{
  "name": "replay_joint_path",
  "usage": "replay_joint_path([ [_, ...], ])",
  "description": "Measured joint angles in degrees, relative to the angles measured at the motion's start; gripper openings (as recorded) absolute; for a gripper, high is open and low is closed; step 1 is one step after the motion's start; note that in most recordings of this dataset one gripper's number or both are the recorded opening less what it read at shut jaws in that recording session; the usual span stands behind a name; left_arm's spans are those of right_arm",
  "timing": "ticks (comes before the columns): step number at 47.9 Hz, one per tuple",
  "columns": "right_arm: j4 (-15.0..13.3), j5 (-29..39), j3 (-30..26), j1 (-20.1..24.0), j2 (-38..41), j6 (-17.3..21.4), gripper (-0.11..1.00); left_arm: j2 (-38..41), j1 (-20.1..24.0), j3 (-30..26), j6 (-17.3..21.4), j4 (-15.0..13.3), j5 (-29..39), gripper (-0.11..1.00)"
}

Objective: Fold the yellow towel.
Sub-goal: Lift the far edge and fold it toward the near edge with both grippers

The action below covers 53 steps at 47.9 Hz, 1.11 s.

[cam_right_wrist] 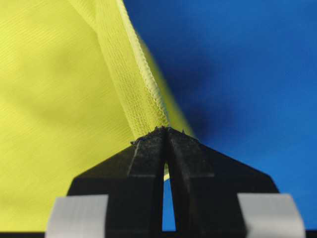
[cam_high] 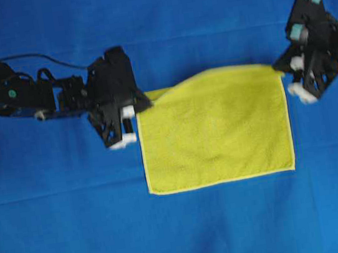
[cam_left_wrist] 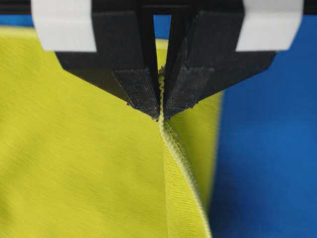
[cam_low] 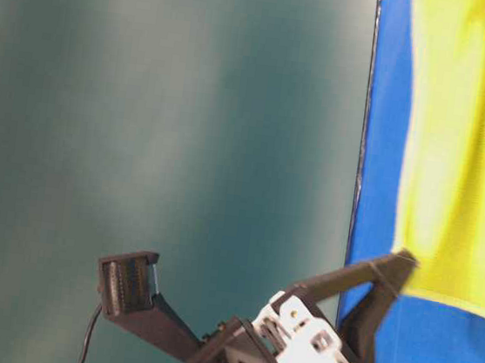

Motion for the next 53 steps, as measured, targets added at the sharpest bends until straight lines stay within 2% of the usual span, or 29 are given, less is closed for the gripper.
replay_joint_path([
  [7,0.18,1.14,0.53,8.17,-1.14,6.50,0.01,0.00,-4.75,0.09,-0.88,0.00,0.18,0.01],
  [14,0.09,1.14,0.62,15.47,-0.62,12.30,0.01,-0.09,-8.61,0.18,-3.34,-0.09,0.09,0.01],
  [21,0.18,0.97,0.62,20.21,0.70,16.44,0.01,0.09,-11.25,0.35,-5.80,-0.09,0.09,0.01],
  [28,0.18,0.26,0.26,23.82,2.29,19.34,0.01,0.88,-13.80,0.35,-6.68,-0.09,0.09,0.01],
  [36,0.18,-1.14,-0.26,26.10,3.87,20.74,0.01,2.46,-15.38,0.26,-6.77,-0.09,-0.62,0.01],
  [53,0.18,-2.29,-0.53,26.28,6.06,20.74,0.03,3.34,-15.38,0.18,-6.86,0.00,-2.37,0.02],
])
